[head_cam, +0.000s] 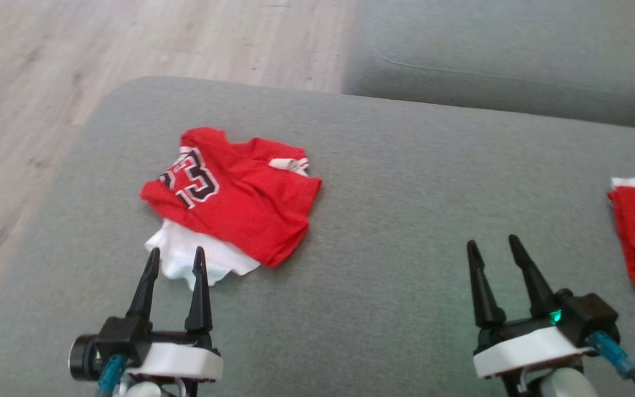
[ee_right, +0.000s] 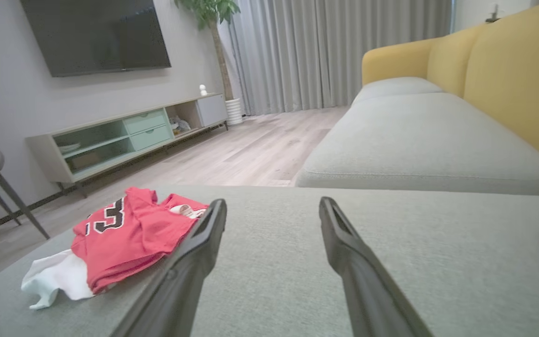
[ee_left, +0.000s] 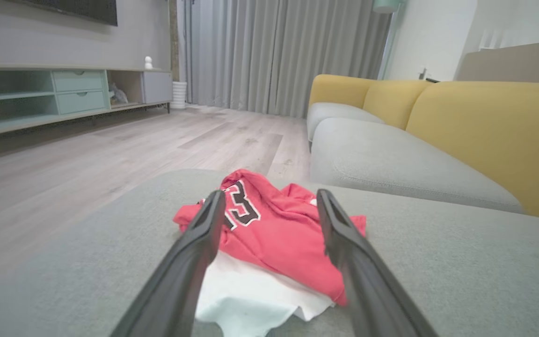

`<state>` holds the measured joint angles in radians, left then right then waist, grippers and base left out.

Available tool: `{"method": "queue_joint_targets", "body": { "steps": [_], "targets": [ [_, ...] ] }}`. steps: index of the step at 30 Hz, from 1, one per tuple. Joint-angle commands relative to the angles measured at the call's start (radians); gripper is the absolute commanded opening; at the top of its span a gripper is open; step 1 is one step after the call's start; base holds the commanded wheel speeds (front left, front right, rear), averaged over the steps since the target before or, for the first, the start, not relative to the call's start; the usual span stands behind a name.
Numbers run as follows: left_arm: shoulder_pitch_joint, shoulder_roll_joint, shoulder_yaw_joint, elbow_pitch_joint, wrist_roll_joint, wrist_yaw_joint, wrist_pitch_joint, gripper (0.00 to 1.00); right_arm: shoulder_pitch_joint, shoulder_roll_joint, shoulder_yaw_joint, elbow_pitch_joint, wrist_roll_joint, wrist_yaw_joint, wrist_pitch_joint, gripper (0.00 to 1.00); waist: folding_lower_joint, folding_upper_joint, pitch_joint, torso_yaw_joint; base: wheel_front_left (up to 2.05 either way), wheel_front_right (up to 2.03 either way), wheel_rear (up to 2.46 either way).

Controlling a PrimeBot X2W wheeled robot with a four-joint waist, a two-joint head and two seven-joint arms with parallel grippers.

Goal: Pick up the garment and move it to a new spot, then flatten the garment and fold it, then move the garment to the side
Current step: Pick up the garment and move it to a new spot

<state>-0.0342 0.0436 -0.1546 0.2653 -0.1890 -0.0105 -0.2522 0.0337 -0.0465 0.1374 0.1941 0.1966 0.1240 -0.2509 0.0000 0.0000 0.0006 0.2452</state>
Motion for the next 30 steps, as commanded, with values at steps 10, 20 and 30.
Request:
{"method": "queue_joint_targets", "body": {
  "steps": [10, 20, 30],
  "targets": [
    [-0.004, 0.007, 0.042, -0.029, 0.012, -0.012, -0.01, 1.0, -0.015, -0.004, 0.078, -0.01, 0.019, 0.007, -0.011, 1.0, 0.0, 0.0, -0.022, 0.079, 0.0, 0.0, 0.0],
    [-0.001, 0.007, 0.048, -0.039, 0.006, -0.002, -0.01, 1.0, -0.023, -0.004, 0.087, -0.005, 0.018, 0.007, -0.011, 1.0, 0.0, 0.0, -0.013, 0.073, 0.0, 0.0, 0.0],
    [-0.123, 0.015, 0.037, -0.011, 0.045, -0.05, -0.01, 1.0, -0.06, -0.004, 0.059, -0.044, -0.003, 0.007, -0.011, 1.0, 0.0, 0.0, 0.08, 0.029, 0.0, 0.0, 0.0]
  ]
}}
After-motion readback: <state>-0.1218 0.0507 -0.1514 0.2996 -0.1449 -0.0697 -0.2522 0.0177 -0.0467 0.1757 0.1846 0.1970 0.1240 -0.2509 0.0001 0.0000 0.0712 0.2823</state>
